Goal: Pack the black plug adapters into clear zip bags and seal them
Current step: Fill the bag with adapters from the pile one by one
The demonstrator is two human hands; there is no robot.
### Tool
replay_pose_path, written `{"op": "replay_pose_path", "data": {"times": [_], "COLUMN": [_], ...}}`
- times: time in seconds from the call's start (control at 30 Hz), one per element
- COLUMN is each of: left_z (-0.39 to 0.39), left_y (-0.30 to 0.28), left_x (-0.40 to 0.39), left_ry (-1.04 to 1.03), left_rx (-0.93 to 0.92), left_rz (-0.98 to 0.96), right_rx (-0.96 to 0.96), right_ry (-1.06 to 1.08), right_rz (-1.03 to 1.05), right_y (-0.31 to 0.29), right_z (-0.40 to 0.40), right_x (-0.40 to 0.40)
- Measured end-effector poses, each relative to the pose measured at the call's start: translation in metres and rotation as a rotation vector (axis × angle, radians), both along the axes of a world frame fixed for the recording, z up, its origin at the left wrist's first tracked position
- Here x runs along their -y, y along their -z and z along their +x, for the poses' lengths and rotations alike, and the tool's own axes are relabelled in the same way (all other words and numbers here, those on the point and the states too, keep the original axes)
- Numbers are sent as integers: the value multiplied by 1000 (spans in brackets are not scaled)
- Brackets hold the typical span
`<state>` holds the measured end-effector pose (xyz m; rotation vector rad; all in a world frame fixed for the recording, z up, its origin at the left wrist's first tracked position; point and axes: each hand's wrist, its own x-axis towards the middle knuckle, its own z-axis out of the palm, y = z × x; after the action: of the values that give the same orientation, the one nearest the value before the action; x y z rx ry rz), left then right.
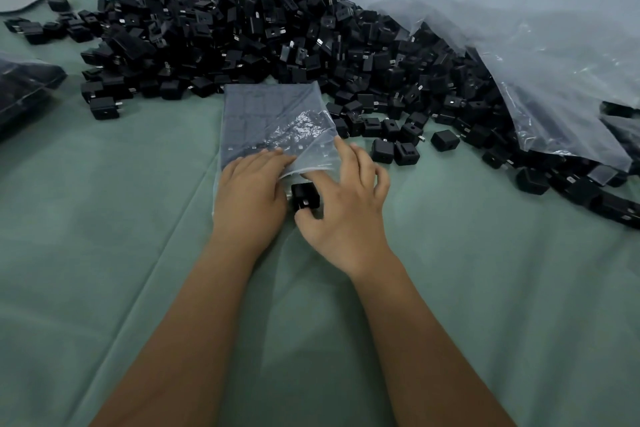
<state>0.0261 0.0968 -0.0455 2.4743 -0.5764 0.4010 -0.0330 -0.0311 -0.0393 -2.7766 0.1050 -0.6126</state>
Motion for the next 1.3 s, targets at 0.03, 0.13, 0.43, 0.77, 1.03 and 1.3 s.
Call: {"op": "replay_pose_path", "data": {"times": [0.03,0.13,0.43,0.77,1.03,1.3], "left_z": [0,1,0,1,2,2], "left_y": [1,2,1,2,2,2], "left_x": [0,0,-1,0,0,1], "left_ry": [2,8,18,-10,24,-7], "left_rx": [2,12,38,41,83,112], "left_rz": [8,4,-22,-41,-25,19], "right_rx": [-5,10,310,208,198,75], "right_ry": [9,65,26,78,56,55], "right_rz": [-20,-52,67,27,-133,-210], "right_y": [1,3,1,4,10,7], "right_z": [1,4,9,37,44,44], "right_x": [1,2,2,13,11,6]}}
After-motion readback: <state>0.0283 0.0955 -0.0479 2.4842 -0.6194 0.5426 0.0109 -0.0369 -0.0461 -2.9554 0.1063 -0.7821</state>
